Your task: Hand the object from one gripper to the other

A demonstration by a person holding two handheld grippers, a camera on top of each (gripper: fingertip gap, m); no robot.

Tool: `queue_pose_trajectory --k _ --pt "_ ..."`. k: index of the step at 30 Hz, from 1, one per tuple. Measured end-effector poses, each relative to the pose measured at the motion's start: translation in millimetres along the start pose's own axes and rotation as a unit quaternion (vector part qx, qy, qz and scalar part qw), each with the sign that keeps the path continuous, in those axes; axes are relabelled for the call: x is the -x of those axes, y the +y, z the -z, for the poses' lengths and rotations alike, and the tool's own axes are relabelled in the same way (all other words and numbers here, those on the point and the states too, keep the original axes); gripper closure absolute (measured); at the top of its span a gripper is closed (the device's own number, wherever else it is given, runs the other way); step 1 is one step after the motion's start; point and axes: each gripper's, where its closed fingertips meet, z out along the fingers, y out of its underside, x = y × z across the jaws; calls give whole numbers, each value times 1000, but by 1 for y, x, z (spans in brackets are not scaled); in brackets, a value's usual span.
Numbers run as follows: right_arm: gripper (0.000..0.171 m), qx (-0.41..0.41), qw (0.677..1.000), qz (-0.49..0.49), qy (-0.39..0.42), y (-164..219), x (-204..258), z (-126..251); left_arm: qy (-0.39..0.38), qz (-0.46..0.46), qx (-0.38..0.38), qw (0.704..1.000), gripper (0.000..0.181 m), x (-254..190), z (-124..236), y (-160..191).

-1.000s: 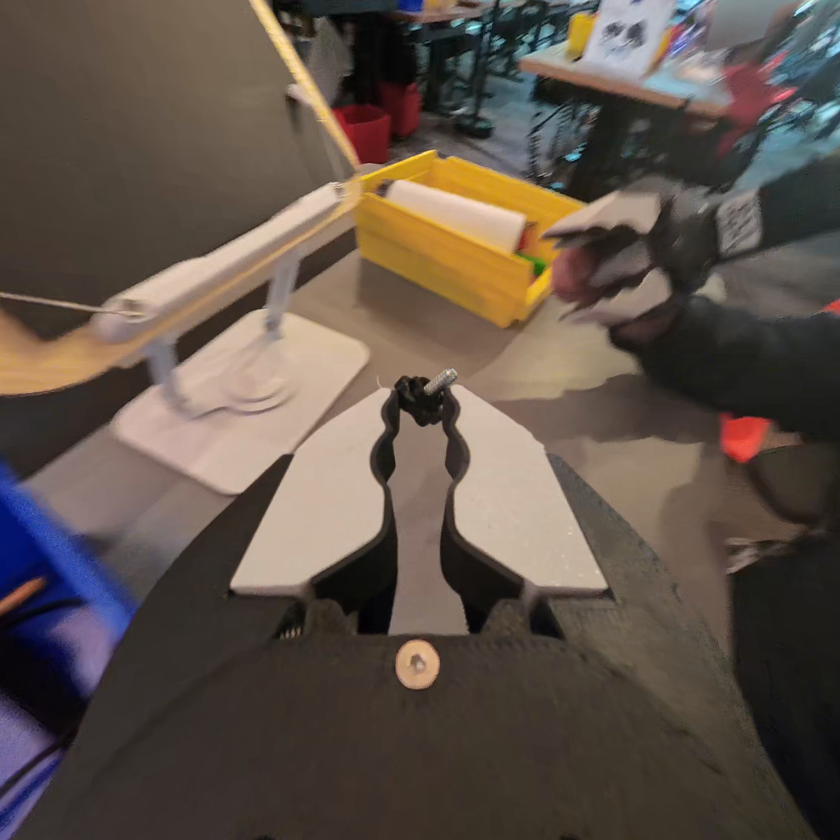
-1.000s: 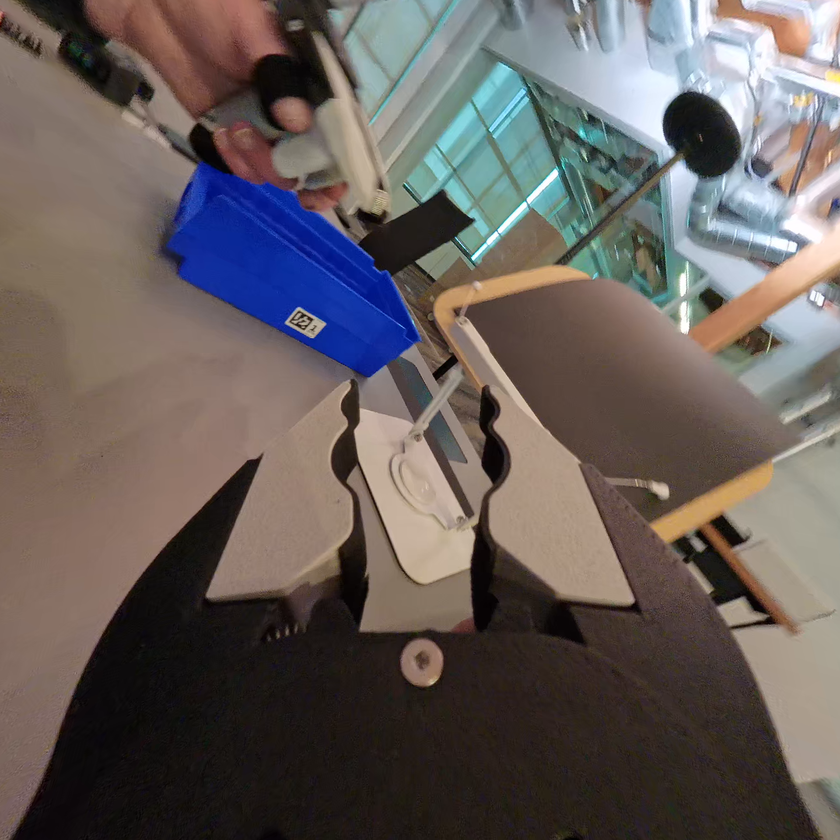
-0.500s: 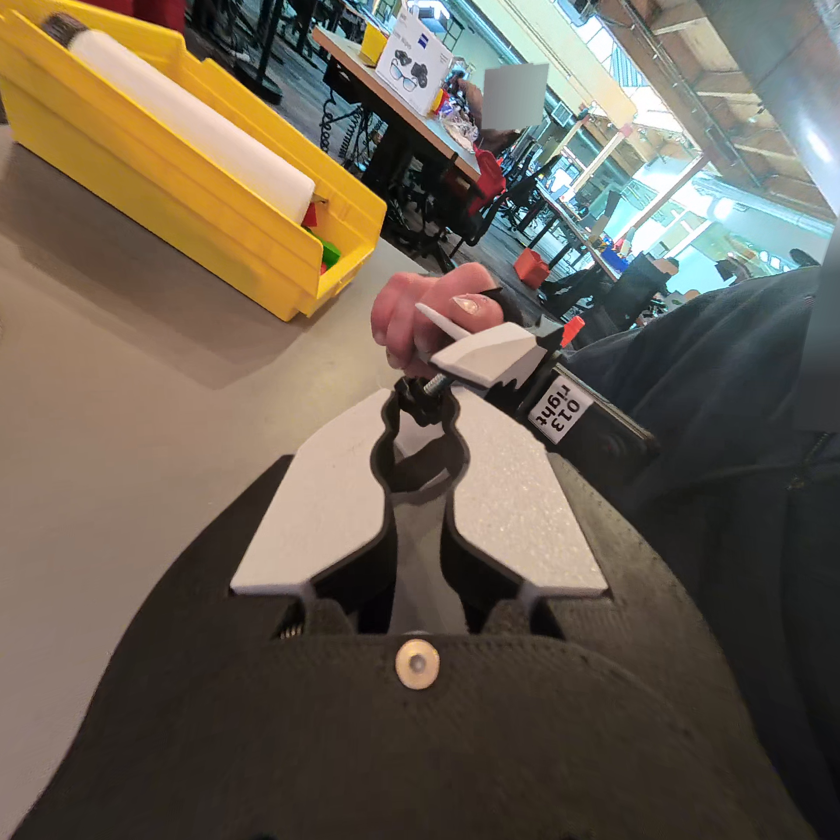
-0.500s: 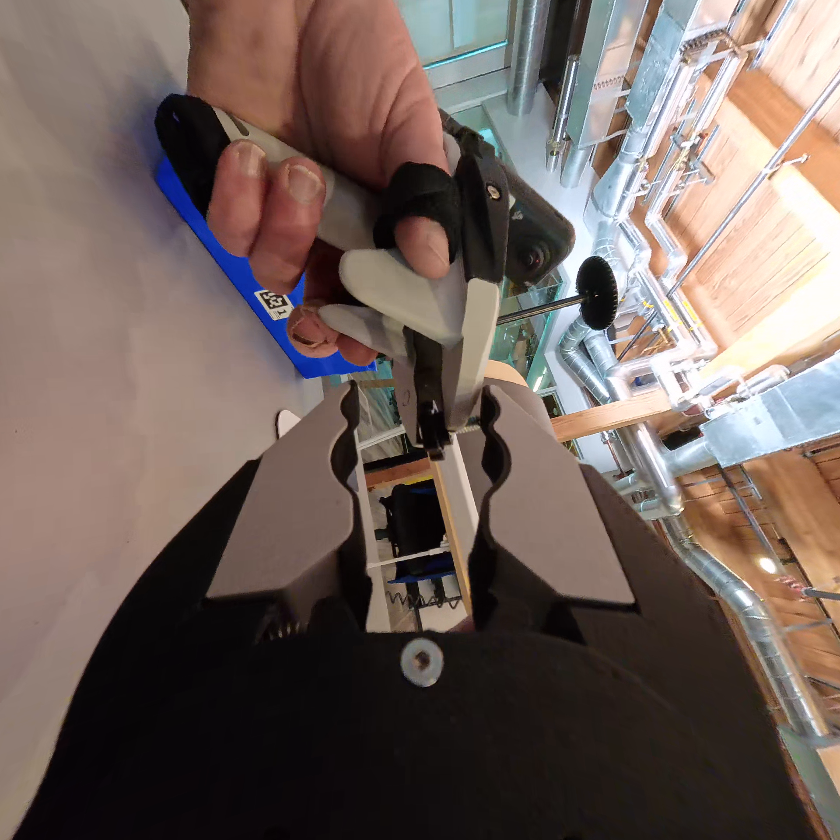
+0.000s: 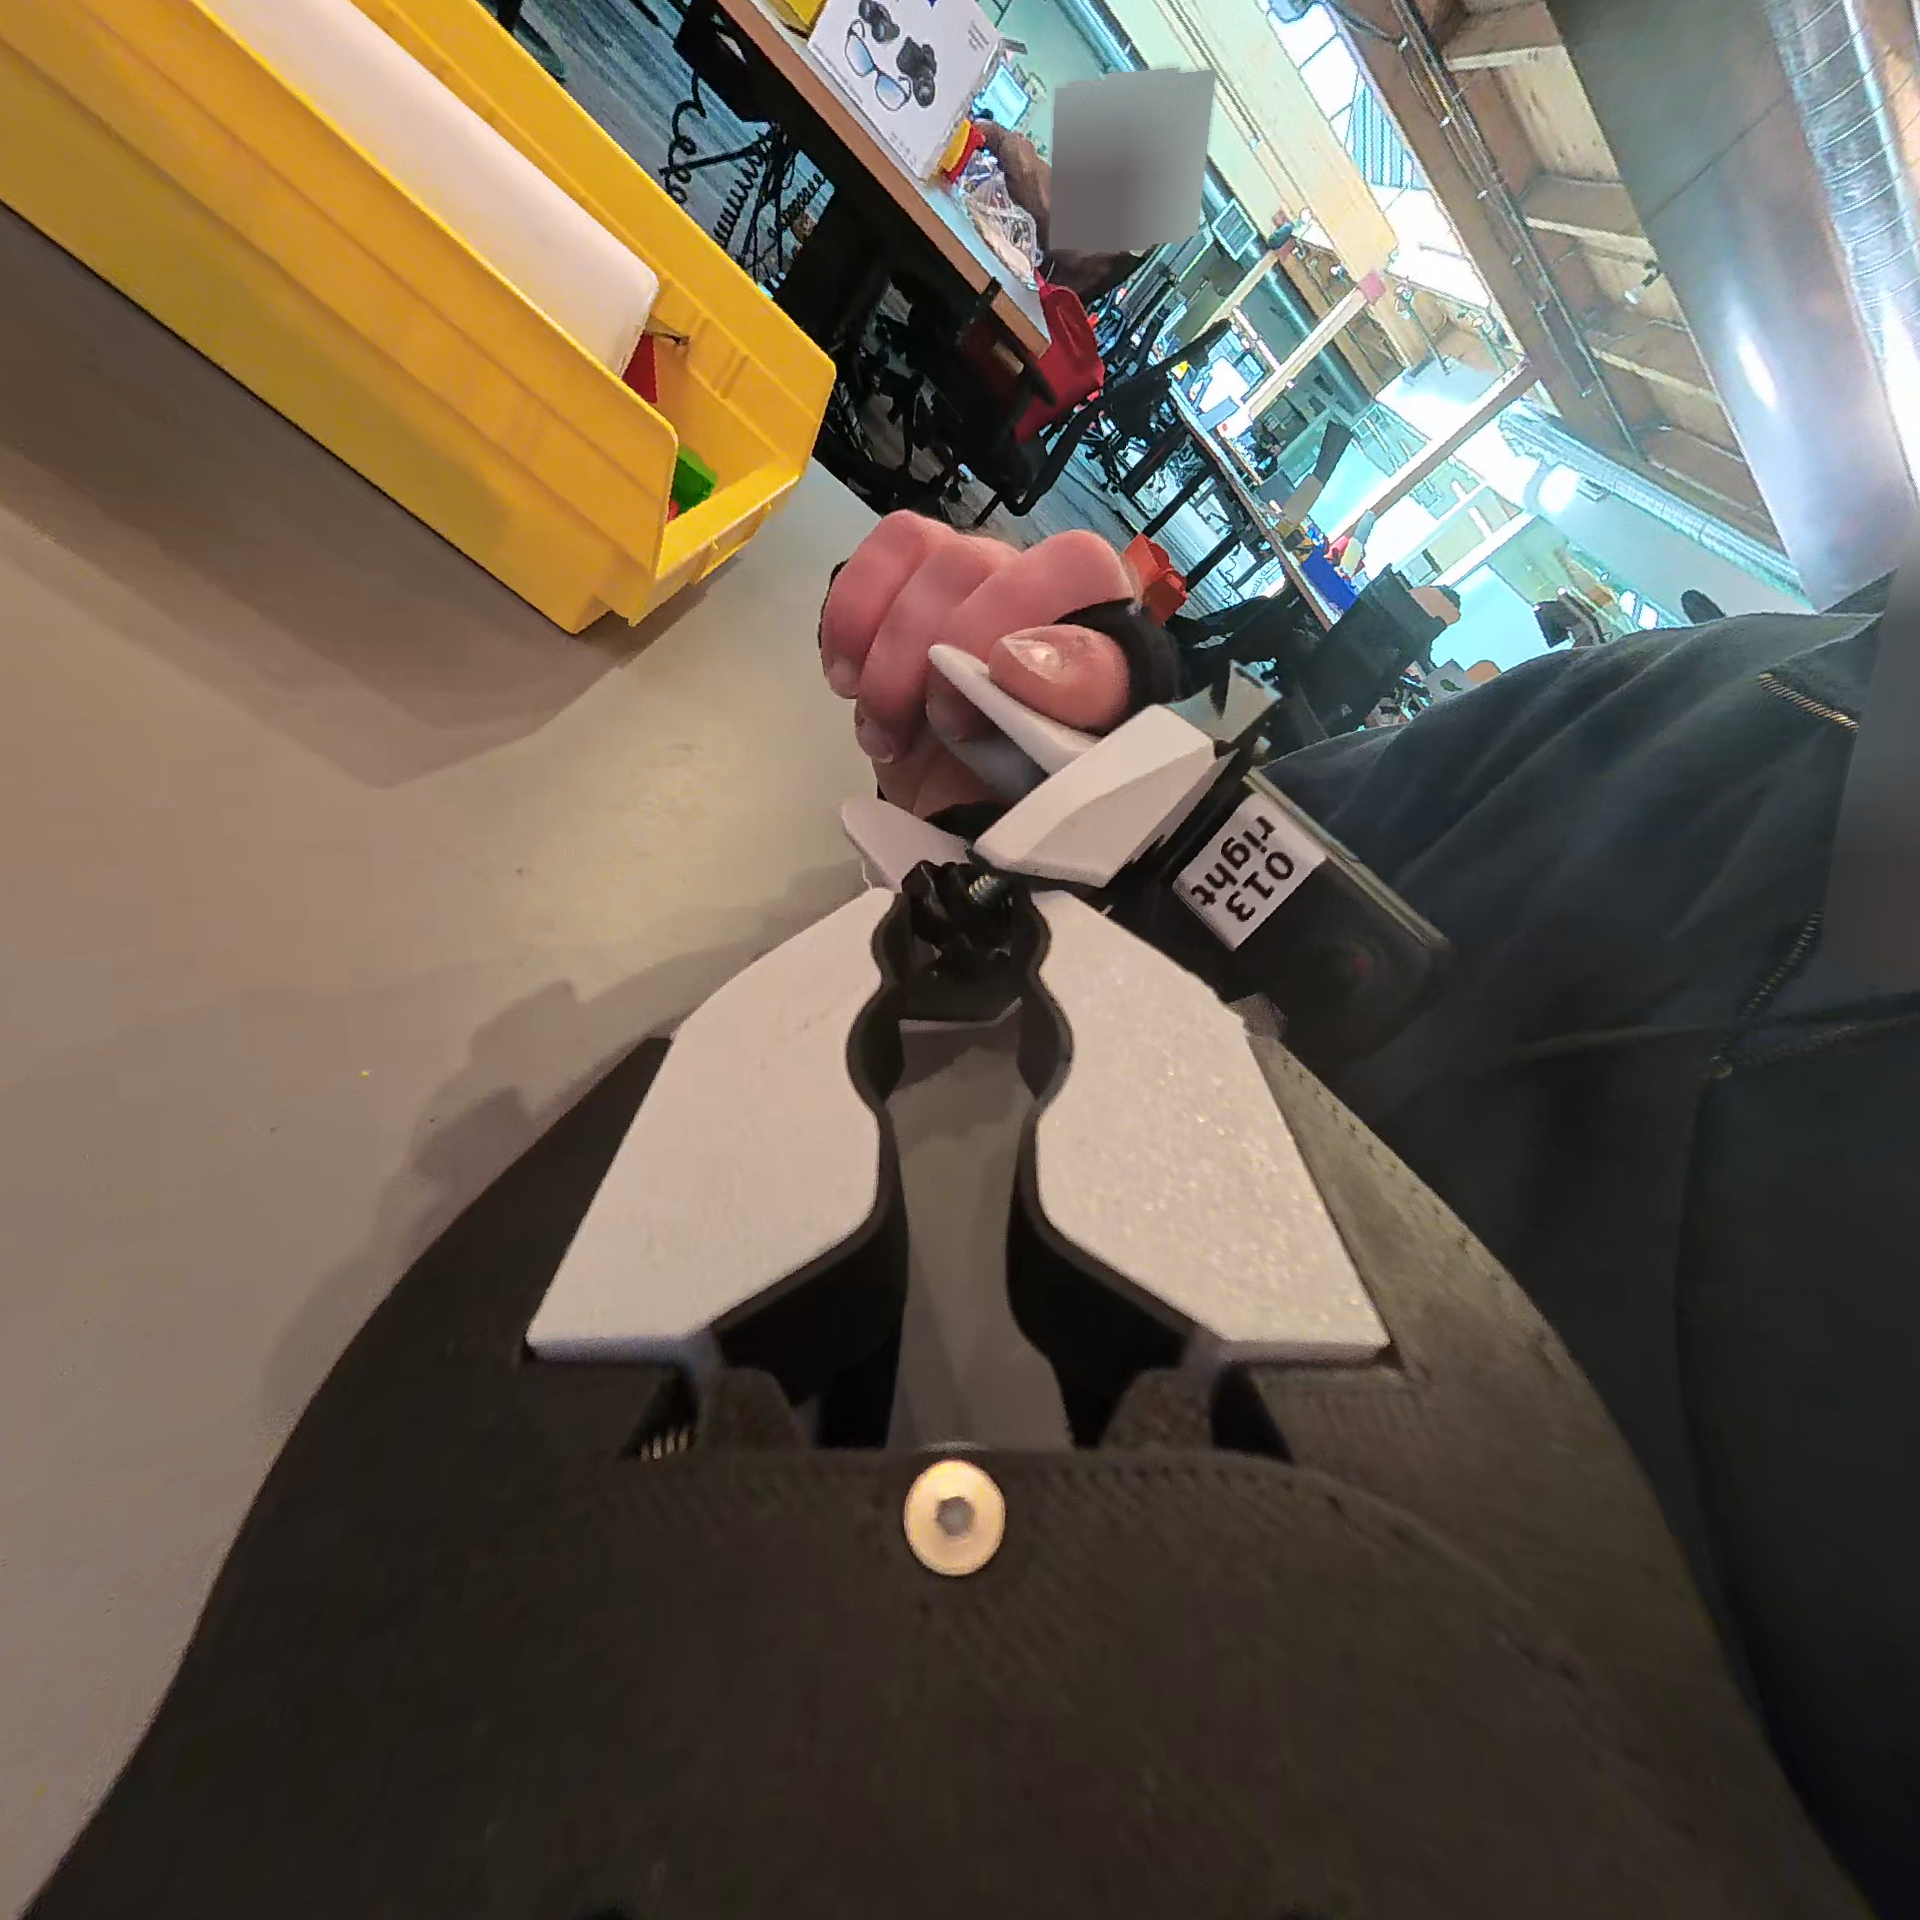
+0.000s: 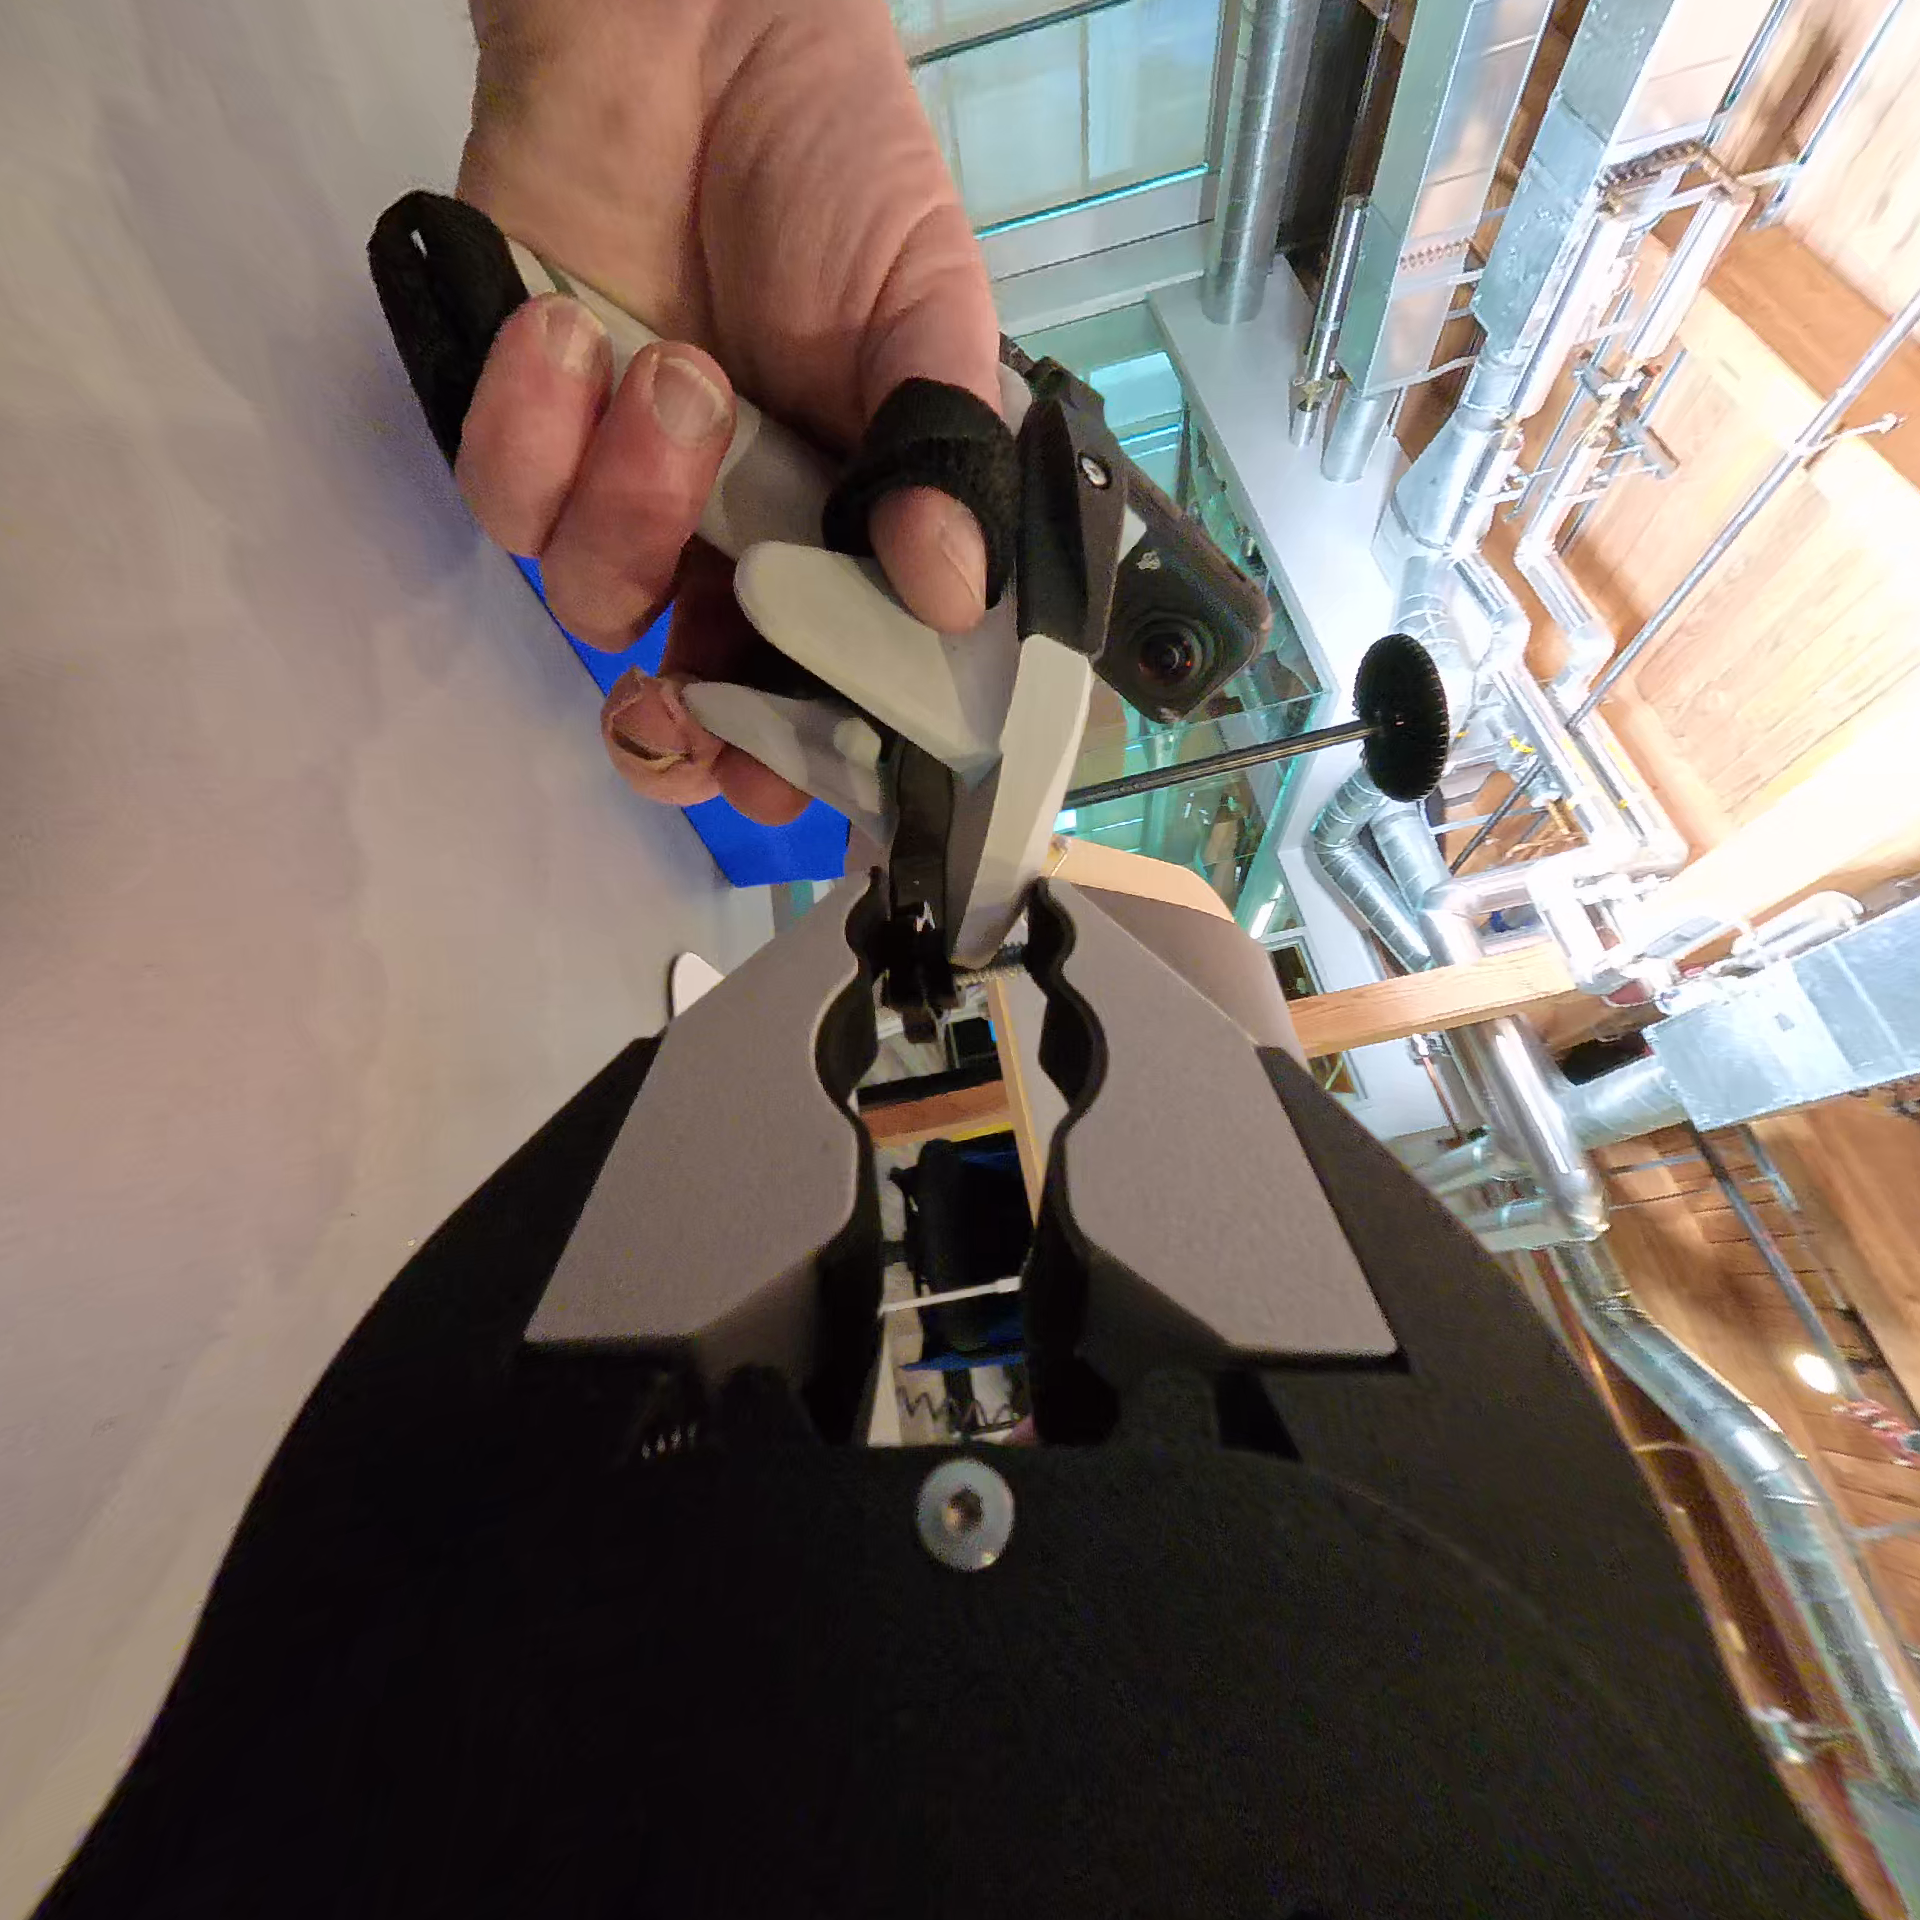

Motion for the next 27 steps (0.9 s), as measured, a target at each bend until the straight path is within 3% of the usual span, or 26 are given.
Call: queue_pose_trajectory --k 1,8,18,27 --pt "149 -2 1000 -8 -2 -1 0 0 3 1 -2 1000 165 -1 0 0" --pt "149 -22 995 -98 -20 -2 -5 5 24 -11 -17 1000 164 -6 -2 -1" --pt "148 -37 992 -120 -22 -5 -9 8 42 -23 -31 998 163 -12 -3 -3" --pt "148 -67 971 -225 -39 -5 -15 12 60 -55 -56 995 153 -21 -4 -5"
